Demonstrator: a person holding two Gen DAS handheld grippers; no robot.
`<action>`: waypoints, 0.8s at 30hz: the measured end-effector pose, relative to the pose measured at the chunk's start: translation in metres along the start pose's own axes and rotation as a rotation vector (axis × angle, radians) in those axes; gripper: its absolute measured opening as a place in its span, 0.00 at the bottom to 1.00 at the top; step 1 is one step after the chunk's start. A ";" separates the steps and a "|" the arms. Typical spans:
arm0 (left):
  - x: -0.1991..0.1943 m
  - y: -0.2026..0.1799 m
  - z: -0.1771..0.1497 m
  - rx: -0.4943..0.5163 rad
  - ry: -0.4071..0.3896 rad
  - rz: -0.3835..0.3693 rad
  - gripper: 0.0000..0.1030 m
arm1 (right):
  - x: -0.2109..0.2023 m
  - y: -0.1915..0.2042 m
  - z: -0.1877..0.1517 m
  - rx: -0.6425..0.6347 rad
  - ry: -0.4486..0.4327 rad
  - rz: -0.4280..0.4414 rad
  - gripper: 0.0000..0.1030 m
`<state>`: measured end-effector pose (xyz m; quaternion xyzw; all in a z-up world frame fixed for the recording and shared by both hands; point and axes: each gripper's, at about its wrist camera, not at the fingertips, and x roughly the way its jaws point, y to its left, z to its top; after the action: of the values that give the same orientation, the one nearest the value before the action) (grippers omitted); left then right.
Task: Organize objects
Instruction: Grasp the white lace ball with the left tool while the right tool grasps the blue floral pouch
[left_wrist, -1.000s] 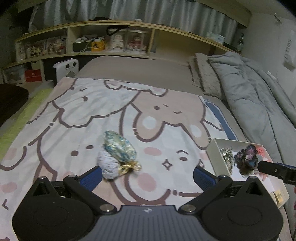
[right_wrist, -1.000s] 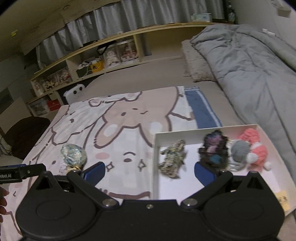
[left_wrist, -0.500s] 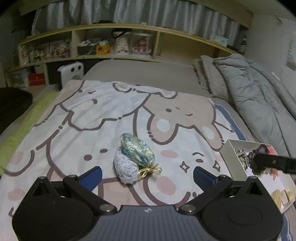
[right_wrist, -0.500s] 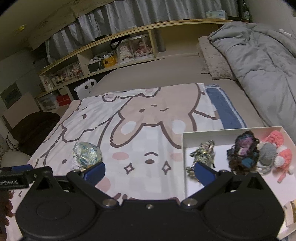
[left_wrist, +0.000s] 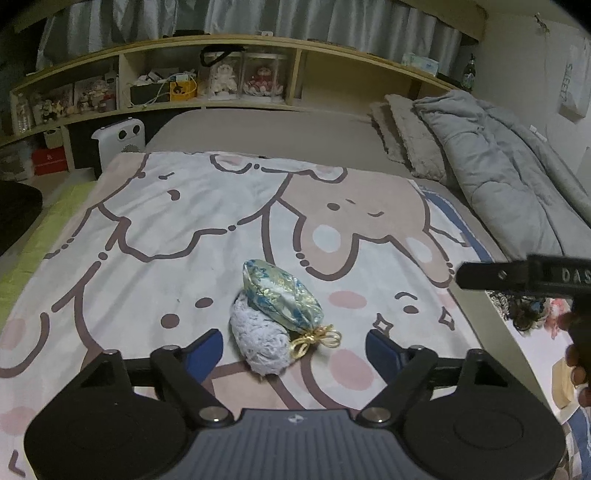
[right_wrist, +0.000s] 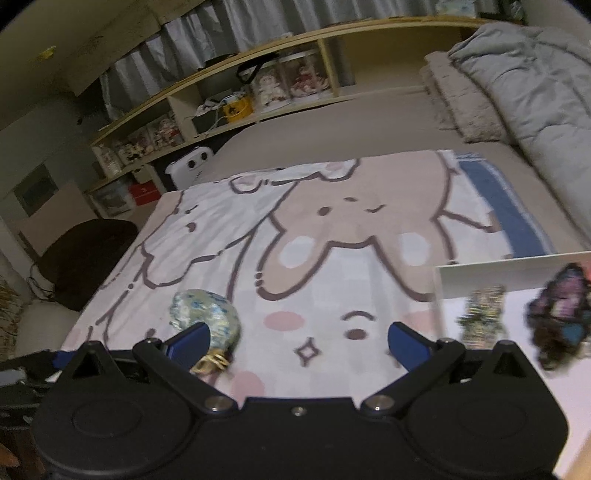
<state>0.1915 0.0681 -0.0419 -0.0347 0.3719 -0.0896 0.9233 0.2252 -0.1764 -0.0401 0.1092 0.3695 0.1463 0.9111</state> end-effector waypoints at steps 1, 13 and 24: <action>0.003 0.003 0.001 0.001 0.002 -0.005 0.78 | 0.006 0.003 0.002 0.005 0.003 0.012 1.00; 0.047 0.031 -0.001 -0.069 0.067 -0.028 0.59 | 0.079 0.037 0.021 0.057 0.108 0.117 1.00; 0.071 0.039 -0.009 -0.108 0.107 -0.036 0.56 | 0.144 0.062 0.015 0.070 0.246 0.181 1.00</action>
<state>0.2410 0.0925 -0.1022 -0.0864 0.4244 -0.0878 0.8971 0.3231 -0.0698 -0.1029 0.1550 0.4720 0.2271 0.8376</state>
